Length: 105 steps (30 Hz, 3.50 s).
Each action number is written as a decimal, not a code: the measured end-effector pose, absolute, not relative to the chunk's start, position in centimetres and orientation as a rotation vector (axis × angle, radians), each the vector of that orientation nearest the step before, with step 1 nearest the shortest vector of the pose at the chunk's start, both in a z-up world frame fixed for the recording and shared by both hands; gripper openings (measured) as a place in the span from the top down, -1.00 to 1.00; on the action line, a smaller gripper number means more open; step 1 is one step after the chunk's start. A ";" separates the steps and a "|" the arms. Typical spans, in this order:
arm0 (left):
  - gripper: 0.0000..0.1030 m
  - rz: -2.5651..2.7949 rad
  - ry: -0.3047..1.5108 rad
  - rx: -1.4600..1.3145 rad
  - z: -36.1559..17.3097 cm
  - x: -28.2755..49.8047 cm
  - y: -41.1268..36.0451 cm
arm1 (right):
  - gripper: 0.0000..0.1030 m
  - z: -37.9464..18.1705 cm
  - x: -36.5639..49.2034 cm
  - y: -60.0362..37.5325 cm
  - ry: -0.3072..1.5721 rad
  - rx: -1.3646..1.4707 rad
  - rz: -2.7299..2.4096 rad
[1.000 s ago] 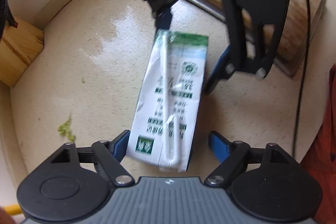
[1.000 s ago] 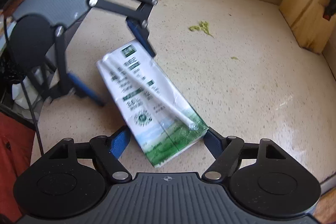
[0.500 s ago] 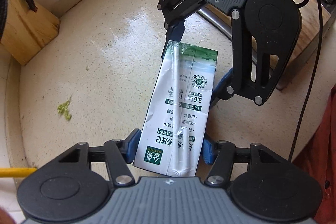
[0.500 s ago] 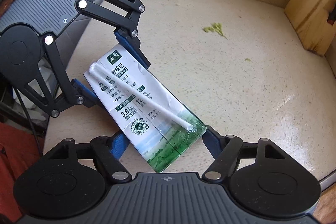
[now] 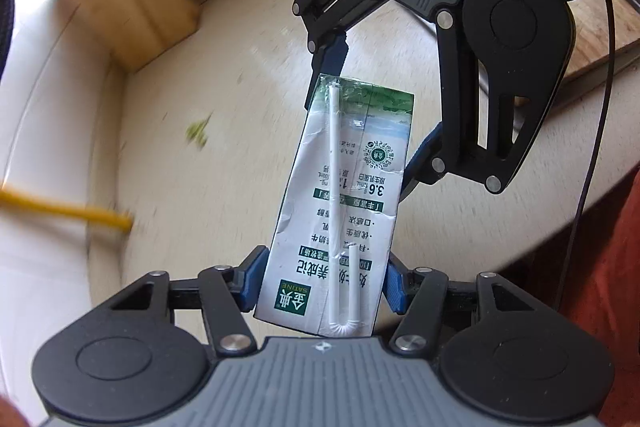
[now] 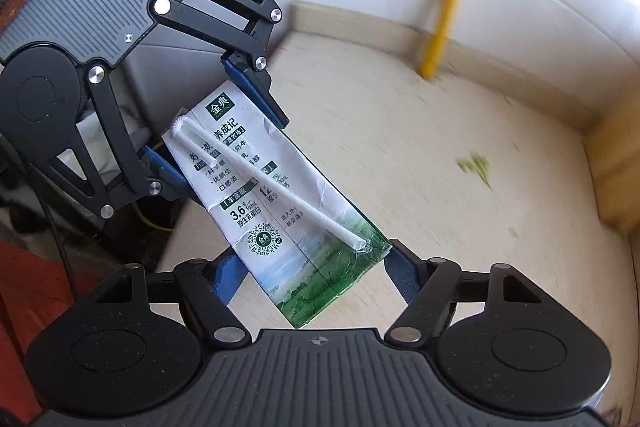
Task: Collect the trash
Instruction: 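Carry the milk carton with both grippers down over the trash bin, then open both grippers to drop the milk carton into the bin, then raise both open tools above the bin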
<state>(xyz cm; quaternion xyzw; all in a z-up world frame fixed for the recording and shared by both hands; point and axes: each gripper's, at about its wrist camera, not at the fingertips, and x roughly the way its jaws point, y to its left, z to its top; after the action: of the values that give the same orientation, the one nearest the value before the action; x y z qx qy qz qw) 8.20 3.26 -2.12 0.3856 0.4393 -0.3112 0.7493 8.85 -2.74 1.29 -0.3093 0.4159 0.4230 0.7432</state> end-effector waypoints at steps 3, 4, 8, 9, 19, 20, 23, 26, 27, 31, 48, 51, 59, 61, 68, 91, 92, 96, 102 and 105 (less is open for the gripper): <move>-0.04 -0.601 0.988 0.818 -2.3 6.4 4.9 | -0.52 1.2 7.7 -0.4 0.883 -0.713 1.004; -0.04 -0.574 0.999 0.808 -2.4 5.8 5.4 | -0.52 1.1 7.4 0.4 0.875 -0.723 1.029; -0.04 -0.487 1.033 0.768 -2.3 3.2 7.7 | -0.52 0.9 5.8 3.6 0.849 -0.768 1.119; -0.04 -0.469 1.040 0.757 -2.2 2.7 8.2 | -0.52 0.9 5.5 4.4 0.843 -0.780 1.138; -0.04 -0.355 1.096 0.693 -2.6 -0.1 13.5 | -0.52 0.7 2.8 11.3 0.821 -0.836 1.266; -0.04 -0.351 1.103 0.688 -2.7 -0.3 14.1 | -0.52 0.5 2.7 12.1 0.822 -0.842 1.276; -0.04 -0.335 1.113 0.676 -3.0 -0.7 15.8 | -0.52 0.2 2.5 14.2 0.825 -0.856 1.300; -0.04 -0.325 1.126 0.658 -3.3 -1.1 17.6 | -0.52 -0.5 2.5 16.0 0.832 -0.864 1.318; -0.04 -0.319 1.129 0.652 -3.2 -1.5 18.0 | -0.52 -0.7 2.4 16.5 0.833 -0.869 1.321; -0.04 -0.307 1.138 0.632 -3.5 -2.1 19.7 | -0.52 -0.9 2.3 18.0 0.836 -0.887 1.341; -0.05 -0.305 1.185 0.602 -6.6 -2.0 23.8 | -0.51 -2.6 2.3 20.3 0.891 -0.928 1.366; -0.05 -0.316 1.194 0.609 -7.3 -1.7 24.1 | -0.51 -2.5 2.6 20.4 0.910 -0.933 1.361; -0.06 -0.341 1.241 0.645 -10.1 -1.4 24.1 | -0.60 -3.8 2.9 21.5 0.938 -0.955 1.313; -0.06 -0.345 1.255 0.652 -10.8 -1.5 24.0 | -0.65 -4.8 3.2 21.8 0.954 -0.957 1.297; -0.06 -0.339 1.264 0.646 -11.4 -1.6 24.2 | -0.65 -5.8 3.6 21.5 0.997 -0.931 1.237; -0.38 0.225 1.007 0.235 -0.4 -7.0 20.4 | -0.95 5.6 0.8 10.0 0.760 -0.416 0.927; -0.39 0.255 0.997 0.203 -0.3 -7.3 20.0 | -0.97 5.8 0.5 9.6 0.757 -0.400 0.914; -0.39 0.345 0.960 0.058 0.0 -8.4 19.1 | -0.98 6.3 0.0 7.9 0.762 -0.327 0.886; -0.65 0.510 0.905 0.047 0.2 -9.0 17.4 | -0.99 5.9 -0.9 6.3 0.774 -0.279 0.851; -0.66 0.541 0.875 0.017 0.0 -9.1 17.2 | -1.00 5.9 -1.3 5.7 0.773 -0.258 0.838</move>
<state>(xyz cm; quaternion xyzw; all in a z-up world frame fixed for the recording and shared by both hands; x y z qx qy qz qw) -9.10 17.17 0.00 0.0080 0.4185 0.2585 0.8706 -1.27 5.71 5.88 -0.1218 0.3648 0.3954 0.8341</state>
